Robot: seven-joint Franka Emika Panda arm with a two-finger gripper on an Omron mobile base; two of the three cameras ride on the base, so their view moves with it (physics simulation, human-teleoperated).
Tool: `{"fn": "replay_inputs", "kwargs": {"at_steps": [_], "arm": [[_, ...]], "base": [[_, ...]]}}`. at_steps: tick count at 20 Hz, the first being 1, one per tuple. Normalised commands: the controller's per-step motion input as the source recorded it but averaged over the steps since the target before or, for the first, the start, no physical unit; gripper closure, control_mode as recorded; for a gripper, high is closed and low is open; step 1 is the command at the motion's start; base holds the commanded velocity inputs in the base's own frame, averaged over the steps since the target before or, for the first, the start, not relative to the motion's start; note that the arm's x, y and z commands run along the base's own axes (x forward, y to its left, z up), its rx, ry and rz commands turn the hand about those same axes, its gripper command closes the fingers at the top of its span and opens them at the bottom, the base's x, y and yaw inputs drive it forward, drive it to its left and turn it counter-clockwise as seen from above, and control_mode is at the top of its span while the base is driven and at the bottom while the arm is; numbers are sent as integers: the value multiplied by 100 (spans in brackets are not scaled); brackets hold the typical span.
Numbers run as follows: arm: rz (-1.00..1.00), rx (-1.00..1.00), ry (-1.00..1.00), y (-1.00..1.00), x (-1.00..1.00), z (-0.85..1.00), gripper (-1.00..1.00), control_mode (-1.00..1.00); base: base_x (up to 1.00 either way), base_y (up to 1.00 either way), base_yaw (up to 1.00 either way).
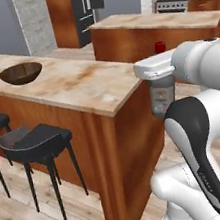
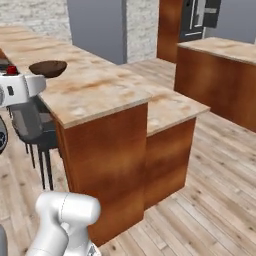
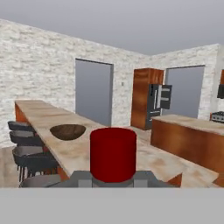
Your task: There is a bowl on the dining counter. Grab a lemon wedge from the fridge and place it in the bowl. Then get the liquor bottle and glass cup from the cabinet and place them next to the bowl.
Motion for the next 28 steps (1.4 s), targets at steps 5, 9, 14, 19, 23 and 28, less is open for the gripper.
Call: {"fn": "replay_inputs", "kwargs": {"at_steps": [5, 9, 14, 19, 23, 28], "arm": [[0, 0, 0, 0, 0, 0, 100, 100], [0, 0, 0, 0, 0, 0, 100, 100], [0, 0, 0, 0, 0, 0, 100, 100], [0, 0, 0, 0, 0, 0, 100, 100], [0, 0, 0, 0, 0, 0, 100, 100], [0, 0, 0, 0, 0, 0, 100, 100]], "base": [[28, 100, -48], [27, 100, -47], [24, 100, -44], [20, 100, -42], [19, 100, -42], [5, 100, -43]]}}
